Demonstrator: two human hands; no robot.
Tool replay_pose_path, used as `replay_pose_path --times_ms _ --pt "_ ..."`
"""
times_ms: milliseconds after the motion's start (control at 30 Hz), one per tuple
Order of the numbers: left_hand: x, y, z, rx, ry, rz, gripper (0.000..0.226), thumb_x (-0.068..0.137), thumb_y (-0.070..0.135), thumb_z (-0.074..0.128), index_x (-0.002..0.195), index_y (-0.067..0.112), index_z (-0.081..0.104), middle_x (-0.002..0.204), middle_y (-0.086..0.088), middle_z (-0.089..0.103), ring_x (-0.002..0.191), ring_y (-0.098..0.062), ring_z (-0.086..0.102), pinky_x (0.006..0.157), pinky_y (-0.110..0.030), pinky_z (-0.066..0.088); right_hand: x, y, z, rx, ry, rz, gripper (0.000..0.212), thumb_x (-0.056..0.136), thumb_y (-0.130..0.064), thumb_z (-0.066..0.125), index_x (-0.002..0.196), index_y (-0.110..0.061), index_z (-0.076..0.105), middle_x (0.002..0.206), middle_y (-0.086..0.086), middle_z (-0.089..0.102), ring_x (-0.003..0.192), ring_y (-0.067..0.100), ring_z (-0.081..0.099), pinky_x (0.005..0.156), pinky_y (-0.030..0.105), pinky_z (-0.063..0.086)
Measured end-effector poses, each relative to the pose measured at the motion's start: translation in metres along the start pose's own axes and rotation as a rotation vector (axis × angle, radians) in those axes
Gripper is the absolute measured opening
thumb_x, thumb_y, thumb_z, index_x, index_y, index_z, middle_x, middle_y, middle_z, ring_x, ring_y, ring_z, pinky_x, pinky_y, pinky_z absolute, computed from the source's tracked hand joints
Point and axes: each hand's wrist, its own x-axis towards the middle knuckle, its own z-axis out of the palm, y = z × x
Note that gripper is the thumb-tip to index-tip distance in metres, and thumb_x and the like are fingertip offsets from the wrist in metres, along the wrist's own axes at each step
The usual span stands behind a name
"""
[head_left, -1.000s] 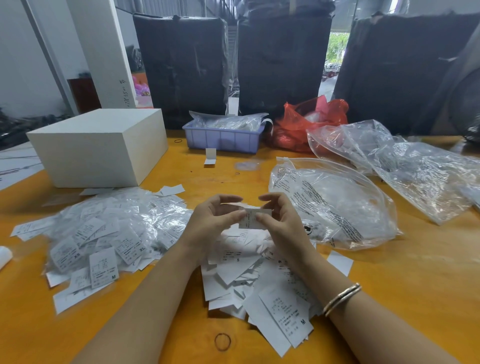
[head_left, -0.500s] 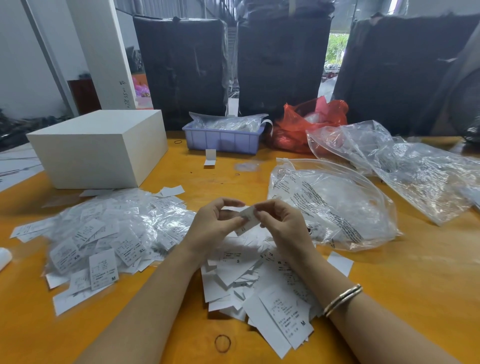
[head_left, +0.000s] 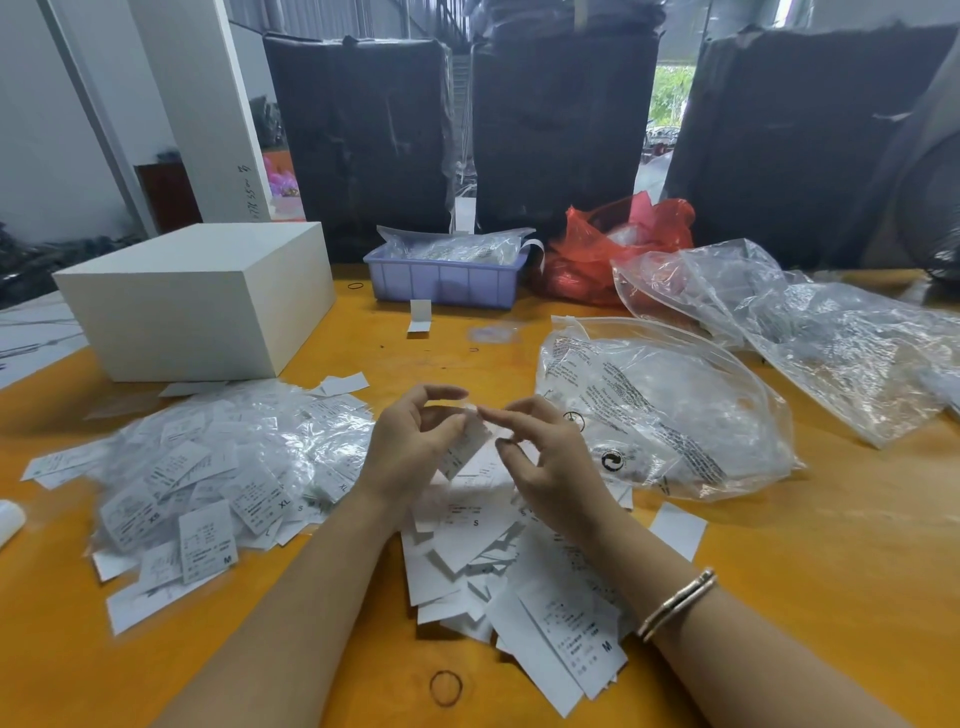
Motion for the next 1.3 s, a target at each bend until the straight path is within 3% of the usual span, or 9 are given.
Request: replay_pose_path --times_ms 100,200,300,500,600,767,967,1200,1300 --pt "0.001 -0.001 -0.003 0.234 0.104 0.117 0.024 0.088 0.003 0.059 0.093 0.026 0.059 0.084 0.008 0.070 0.073 -0.003 0.064 0.058 -0.011 0.048 0.007 0.003 -0.009 -0.158 0.203 -0.072 0.032 0.083 -0.001 0.057 0.112 -0.011 0.067 0.097 0.005 0.062 0.091 0.021 0.058 0.083 0.048 0.046" --pt "0.005 -0.004 -0.012 0.555 0.208 0.175 0.025 0.087 -0.001 0.053 0.104 0.017 0.060 0.085 0.007 0.062 0.069 -0.005 0.056 0.052 -0.009 0.040 0.018 0.016 -0.032 -0.346 0.437 -0.066 0.028 0.082 0.001 0.054 0.102 -0.011 0.070 0.091 0.006 0.065 0.084 0.023 0.059 0.078 0.033 0.037" --pt "0.006 -0.006 -0.023 0.800 0.288 0.108 0.033 0.087 0.002 0.050 0.116 0.015 0.055 0.085 0.002 0.058 0.076 -0.018 0.055 0.061 -0.026 0.046 0.022 0.037 -0.059 -0.580 0.525 0.024 0.026 0.086 0.001 0.050 0.100 -0.010 0.069 0.092 0.007 0.066 0.079 0.024 0.058 0.070 0.027 0.022" --pt "0.006 -0.005 -0.032 1.244 0.335 -0.072 0.045 0.085 0.011 0.047 0.127 0.024 0.049 0.085 -0.002 0.054 0.098 -0.024 0.049 0.077 -0.036 0.024 0.019 0.072 -0.069 -0.965 -0.032 0.508 0.029 0.093 -0.021 0.037 0.111 -0.017 0.059 0.110 0.003 0.058 0.103 0.023 0.052 0.091 0.040 0.028" --pt "0.005 -0.008 -0.030 1.371 0.278 -0.067 0.050 0.081 0.010 0.047 0.128 0.029 0.049 0.109 0.001 0.057 0.108 -0.021 0.040 0.076 -0.033 0.019 0.019 0.075 -0.067 -1.001 -0.021 0.500 0.028 0.092 -0.024 0.038 0.095 -0.022 0.066 0.093 -0.002 0.058 0.091 0.020 0.052 0.085 0.040 0.027" --pt "0.006 -0.006 -0.021 1.122 0.196 0.235 0.050 0.072 0.001 0.052 0.112 0.029 0.062 0.115 0.006 0.057 0.112 -0.019 0.037 0.075 -0.030 0.013 0.020 0.075 -0.069 -0.817 0.222 0.427 0.013 0.092 -0.028 0.052 0.091 -0.023 0.064 0.086 -0.003 0.066 0.083 0.019 0.056 0.074 0.033 0.014" --pt "-0.006 -0.004 -0.001 0.843 -0.140 0.383 0.037 0.078 0.001 0.057 0.091 0.034 0.066 0.093 0.023 0.061 0.102 -0.001 0.043 0.078 -0.029 0.015 0.019 0.077 -0.070 -0.881 0.164 0.430 0.030 0.097 -0.032 0.040 0.092 -0.022 0.068 0.082 -0.003 0.067 0.079 0.017 0.054 0.083 0.037 0.020" --pt "-0.015 -0.009 0.016 0.772 -0.370 0.468 0.012 0.087 0.031 0.063 0.098 0.035 0.068 0.105 0.019 0.059 0.106 -0.001 0.042 0.088 -0.022 0.017 0.017 0.074 -0.069 -0.783 0.253 0.370 0.021 0.093 -0.026 0.049 0.095 -0.020 0.068 0.086 -0.001 0.068 0.080 0.019 0.056 0.079 0.034 0.019" --pt "-0.018 -0.014 0.026 0.802 -0.444 0.510 0.021 0.089 0.045 0.057 0.104 0.036 0.067 0.109 0.019 0.056 0.110 0.001 0.037 0.088 -0.022 0.015 0.017 0.074 -0.070 -0.638 0.330 0.339 0.005 0.087 -0.023 0.061 0.087 -0.018 0.063 0.086 -0.002 0.067 0.080 0.018 0.056 0.078 0.031 0.018"
